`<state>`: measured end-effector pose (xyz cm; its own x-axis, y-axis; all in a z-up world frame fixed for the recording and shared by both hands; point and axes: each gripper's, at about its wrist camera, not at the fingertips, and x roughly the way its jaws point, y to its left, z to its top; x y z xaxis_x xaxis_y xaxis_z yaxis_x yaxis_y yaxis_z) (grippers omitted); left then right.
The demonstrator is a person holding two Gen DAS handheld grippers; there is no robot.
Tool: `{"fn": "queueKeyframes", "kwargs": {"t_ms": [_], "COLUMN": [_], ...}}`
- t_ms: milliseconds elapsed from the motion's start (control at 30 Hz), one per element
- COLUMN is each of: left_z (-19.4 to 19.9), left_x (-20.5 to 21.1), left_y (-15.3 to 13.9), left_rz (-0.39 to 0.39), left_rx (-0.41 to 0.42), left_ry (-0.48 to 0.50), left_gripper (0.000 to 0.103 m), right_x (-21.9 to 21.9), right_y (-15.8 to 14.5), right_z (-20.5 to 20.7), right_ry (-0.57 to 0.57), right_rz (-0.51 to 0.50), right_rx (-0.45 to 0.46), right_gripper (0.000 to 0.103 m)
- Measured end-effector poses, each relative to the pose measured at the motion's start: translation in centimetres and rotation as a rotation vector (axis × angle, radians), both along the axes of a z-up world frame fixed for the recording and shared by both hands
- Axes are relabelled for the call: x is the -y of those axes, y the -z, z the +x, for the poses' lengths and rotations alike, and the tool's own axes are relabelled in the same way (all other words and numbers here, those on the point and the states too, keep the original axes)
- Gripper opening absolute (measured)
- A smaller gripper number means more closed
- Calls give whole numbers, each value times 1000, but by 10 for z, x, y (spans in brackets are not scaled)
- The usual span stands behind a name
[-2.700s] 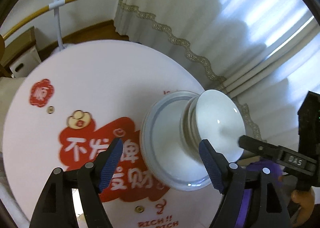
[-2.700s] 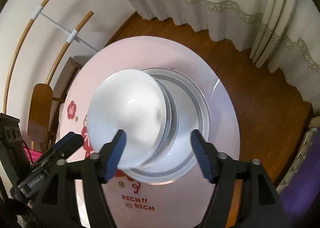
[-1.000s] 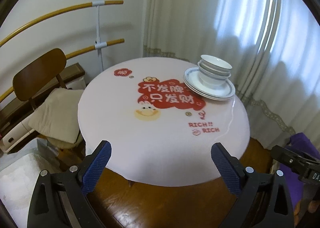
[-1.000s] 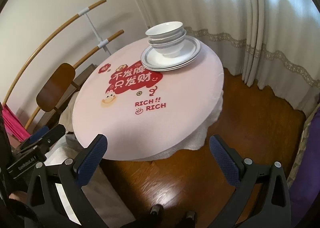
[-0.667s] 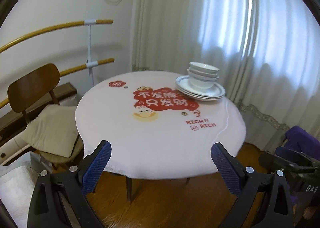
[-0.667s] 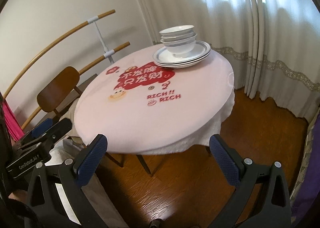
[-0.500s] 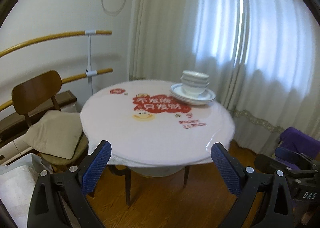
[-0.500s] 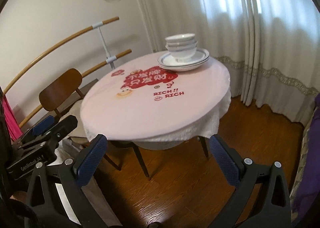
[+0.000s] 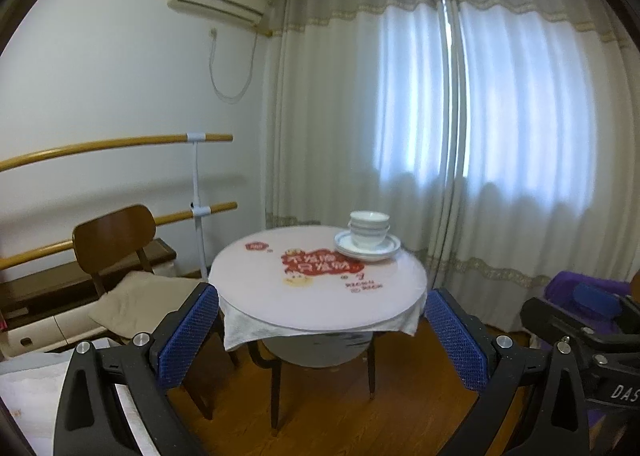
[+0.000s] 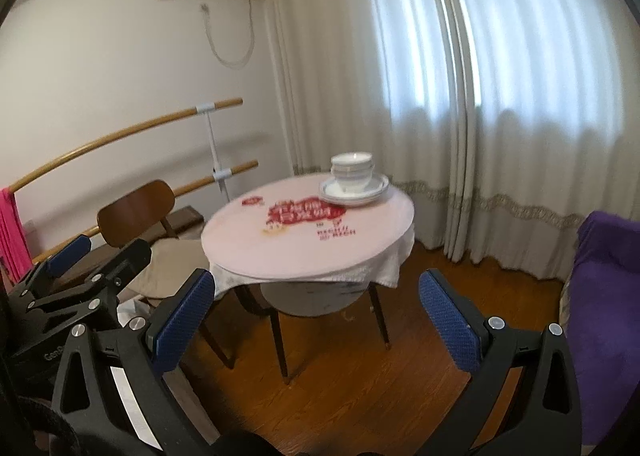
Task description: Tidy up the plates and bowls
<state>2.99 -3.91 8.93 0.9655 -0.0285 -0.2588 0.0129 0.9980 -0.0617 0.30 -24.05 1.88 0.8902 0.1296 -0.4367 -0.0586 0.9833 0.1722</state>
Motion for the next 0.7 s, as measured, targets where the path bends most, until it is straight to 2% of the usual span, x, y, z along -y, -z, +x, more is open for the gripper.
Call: {"fn": "queueKeyframes", "kwargs": {"t_ms": [133, 300, 700], "left_z": [-51, -97, -158], "left_x": [2, -4, -9], "left_y": [-11, -19, -18], "left_rz": [7, -2, -2], "left_rx": [36, 82, 157], "left_ry": [22, 15, 16], "left_gripper": [102, 102, 102], "right_x": [-4, -7, -12], "right_y": [-20, -35, -57], "right_z": [-29, -56, -103], "right_ry": [14, 22, 45], "right_rz": [-12, -19, -43], "right_rx": [50, 98, 178], "right_gripper": [103, 103, 103]}}
